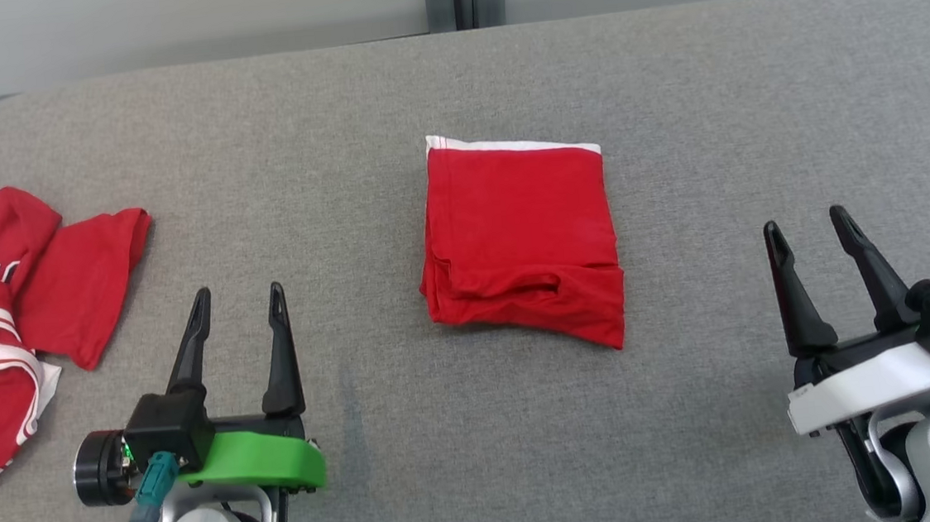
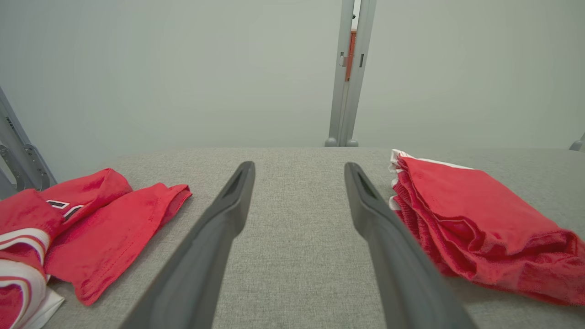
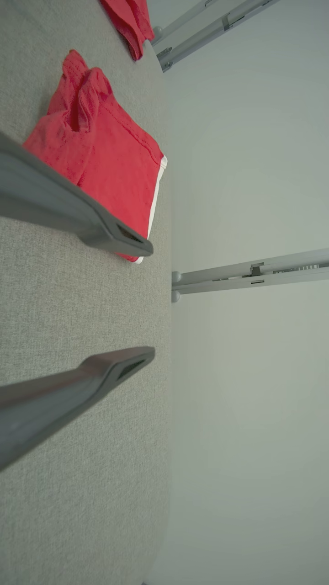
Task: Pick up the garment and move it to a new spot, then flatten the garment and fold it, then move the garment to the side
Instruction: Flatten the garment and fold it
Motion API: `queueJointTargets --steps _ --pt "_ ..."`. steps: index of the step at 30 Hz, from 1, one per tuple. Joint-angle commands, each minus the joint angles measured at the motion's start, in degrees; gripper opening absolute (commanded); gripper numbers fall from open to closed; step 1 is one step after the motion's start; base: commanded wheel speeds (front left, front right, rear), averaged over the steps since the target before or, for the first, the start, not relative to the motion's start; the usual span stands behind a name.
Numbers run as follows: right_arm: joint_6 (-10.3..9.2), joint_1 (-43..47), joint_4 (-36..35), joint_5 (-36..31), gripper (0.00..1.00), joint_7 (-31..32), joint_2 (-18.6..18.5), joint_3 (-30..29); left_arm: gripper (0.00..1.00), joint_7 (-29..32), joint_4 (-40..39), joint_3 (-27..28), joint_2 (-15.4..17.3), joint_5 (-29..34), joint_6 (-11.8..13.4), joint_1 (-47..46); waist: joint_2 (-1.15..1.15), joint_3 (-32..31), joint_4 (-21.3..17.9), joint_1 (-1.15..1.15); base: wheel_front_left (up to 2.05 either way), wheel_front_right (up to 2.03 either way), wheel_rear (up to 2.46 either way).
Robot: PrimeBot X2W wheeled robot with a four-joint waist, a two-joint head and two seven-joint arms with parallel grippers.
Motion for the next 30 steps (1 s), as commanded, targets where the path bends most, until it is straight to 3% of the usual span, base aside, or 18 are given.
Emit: queueJointTargets --steps 1,15,30 --pt "-0.08 1.6 -0.9 -0.5 1.00 0.6 0.4 -0.3 1.00 -0.2 0.2 0.2 0.6 0.6 0.1 1.4 0.00 -2.8 -1.3 0.00 0.00 0.00 0.00" --pt "-0.08 10.7 -6.1 -1.1 1.00 5.3 3.4 -2.3 1.00 0.7 0.6 -0.2 1.8 -0.6 0.6 8.4 0.00 -9.4 -2.1 0.00 0.00 0.00 0.00" --pt "-0.09 12.5 -7.9 -1.9 1.00 6.7 4.8 -3.2 1.00 1.6 -0.1 -0.6 2.4 -1.5 1.4 9.5 0.00 -10.1 -2.4 0.00 0.00 0.00 0.00"
